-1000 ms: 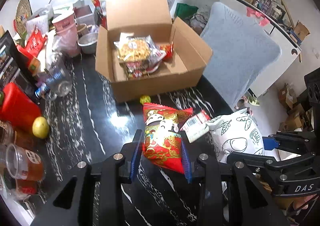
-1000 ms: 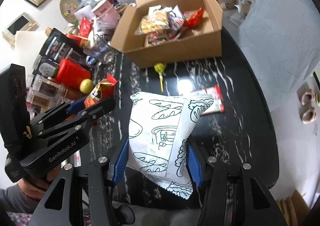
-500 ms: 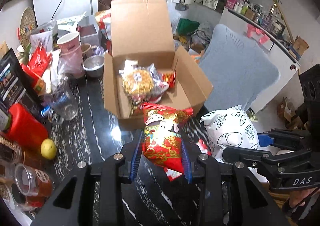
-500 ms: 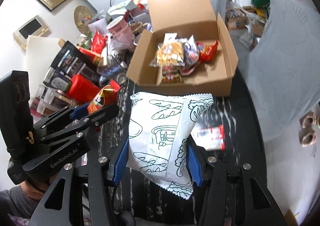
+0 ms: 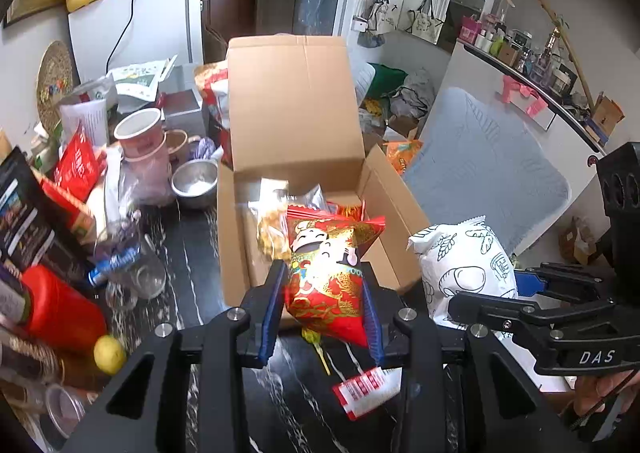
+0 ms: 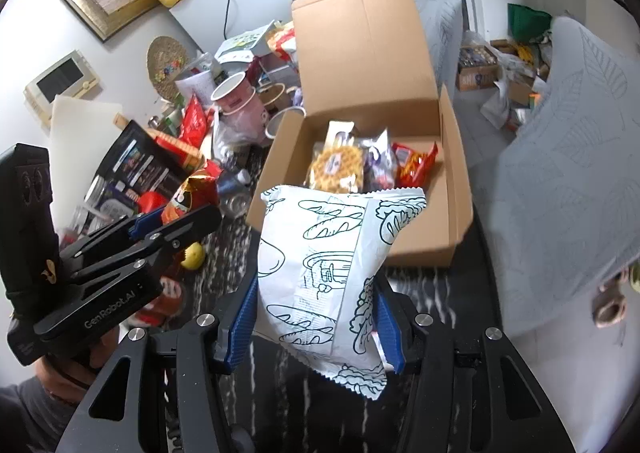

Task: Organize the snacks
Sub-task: 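Carry the red pouch and white bag up toward the cardboard box, then lower both snacks into the box and open both tools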

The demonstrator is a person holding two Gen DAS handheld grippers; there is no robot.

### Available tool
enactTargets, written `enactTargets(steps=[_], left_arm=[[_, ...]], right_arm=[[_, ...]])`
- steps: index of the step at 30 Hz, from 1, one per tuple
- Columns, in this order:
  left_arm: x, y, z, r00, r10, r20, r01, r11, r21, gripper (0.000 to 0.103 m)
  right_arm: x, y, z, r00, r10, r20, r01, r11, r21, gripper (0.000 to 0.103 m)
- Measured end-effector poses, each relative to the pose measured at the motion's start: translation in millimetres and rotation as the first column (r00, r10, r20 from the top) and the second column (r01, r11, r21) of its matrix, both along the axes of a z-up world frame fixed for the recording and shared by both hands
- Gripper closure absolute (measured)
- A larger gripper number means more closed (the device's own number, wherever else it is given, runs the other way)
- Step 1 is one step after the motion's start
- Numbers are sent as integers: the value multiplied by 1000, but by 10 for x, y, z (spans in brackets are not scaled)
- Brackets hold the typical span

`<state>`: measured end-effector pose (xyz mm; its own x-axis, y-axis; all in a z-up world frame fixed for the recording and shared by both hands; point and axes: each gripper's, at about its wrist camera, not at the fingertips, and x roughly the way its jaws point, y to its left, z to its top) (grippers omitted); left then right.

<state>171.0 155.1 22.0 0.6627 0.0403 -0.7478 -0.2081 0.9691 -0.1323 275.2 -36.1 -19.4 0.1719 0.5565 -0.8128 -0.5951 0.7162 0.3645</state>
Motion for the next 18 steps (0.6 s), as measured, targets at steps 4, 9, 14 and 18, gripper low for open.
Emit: enactTargets(steps=[4, 9, 14, 18], left_arm=[[186, 84, 3, 1000, 6, 4, -6, 1000, 3, 68], [426, 206, -48, 1000, 19, -1, -19, 1000, 0, 68], [686, 313, -147, 1000, 22, -20, -22, 1000, 8, 68], [882, 383, -269, 999, 25, -41, -24, 1000, 8, 68]], right_arm=[[195, 96, -2, 1000, 2, 6, -2, 1000, 8, 51], [449, 211, -66, 1000, 2, 3, -3, 1000, 15, 51], [710, 323, -179, 1000, 0, -4, 1, 1000, 11, 51], [919, 409, -283, 1000, -4, -6, 4, 1000, 1, 51]])
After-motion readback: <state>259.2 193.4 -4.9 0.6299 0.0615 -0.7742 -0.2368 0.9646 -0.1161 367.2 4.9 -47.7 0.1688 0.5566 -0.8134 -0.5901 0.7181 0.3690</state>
